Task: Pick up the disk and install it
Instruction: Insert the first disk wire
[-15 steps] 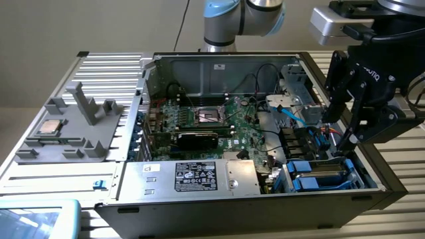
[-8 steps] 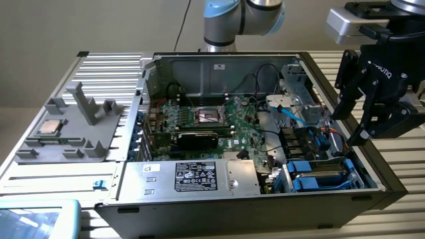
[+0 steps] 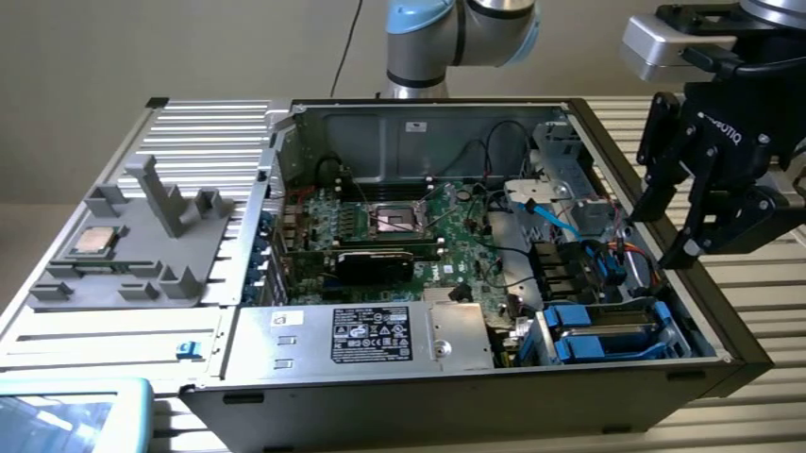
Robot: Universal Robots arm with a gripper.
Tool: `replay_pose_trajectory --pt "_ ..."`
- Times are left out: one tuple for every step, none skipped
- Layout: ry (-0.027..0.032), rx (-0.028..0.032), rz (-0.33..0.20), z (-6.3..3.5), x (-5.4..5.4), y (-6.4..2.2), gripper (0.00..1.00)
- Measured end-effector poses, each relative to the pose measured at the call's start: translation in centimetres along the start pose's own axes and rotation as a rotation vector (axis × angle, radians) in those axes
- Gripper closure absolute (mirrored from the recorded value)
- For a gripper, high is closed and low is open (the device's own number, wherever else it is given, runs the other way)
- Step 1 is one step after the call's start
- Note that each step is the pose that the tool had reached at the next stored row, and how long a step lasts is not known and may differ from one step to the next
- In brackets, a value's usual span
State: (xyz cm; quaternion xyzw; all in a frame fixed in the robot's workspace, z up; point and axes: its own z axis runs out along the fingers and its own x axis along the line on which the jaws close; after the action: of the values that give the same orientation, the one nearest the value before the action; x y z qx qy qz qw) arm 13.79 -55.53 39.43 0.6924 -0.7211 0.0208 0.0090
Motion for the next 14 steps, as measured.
replay_pose_trajectory --pt "0.0008 0.0 0.0 0.05 -0.2 -0.16 0.42" --pt "0.0013 0.0 0.0 0.12 -0.5 -0.42 0.42" --pt "0.001 0.0 0.0 0.25 -0.6 -0.72 0.42" --pt "0.0008 0.0 0.0 0.39 -0.8 -0.88 0.42" --pt "0.0012 0.0 0.0 0.53 -0.9 -0.98 0.42" --pt "0.0009 -0.0002 0.002 0.72 -1.0 -1.04 0.42" --pt "0.0009 -0.0003 0.006 0.91 -1.0 -1.08 0.42" --pt "0.0011 -0.0007 0.014 1.04 -1.1 -1.09 0.42" --pt "0.0014 -0.0013 0.028 1.19 -1.1 -1.08 0.42" --pt "0.0016 -0.002 0.046 1.34 -1.1 -1.08 0.42" --pt "0.0021 -0.0027 0.063 1.48 -1.1 -1.09 0.42" --pt "0.0023 -0.0035 0.081 1.63 -1.1 -1.08 0.42" --pt "0.0026 -0.0042 0.099 1.76 -1.1 -1.08 0.42" --pt "0.0028 -0.005 0.115 1.88 -1.1 -1.08 0.42"
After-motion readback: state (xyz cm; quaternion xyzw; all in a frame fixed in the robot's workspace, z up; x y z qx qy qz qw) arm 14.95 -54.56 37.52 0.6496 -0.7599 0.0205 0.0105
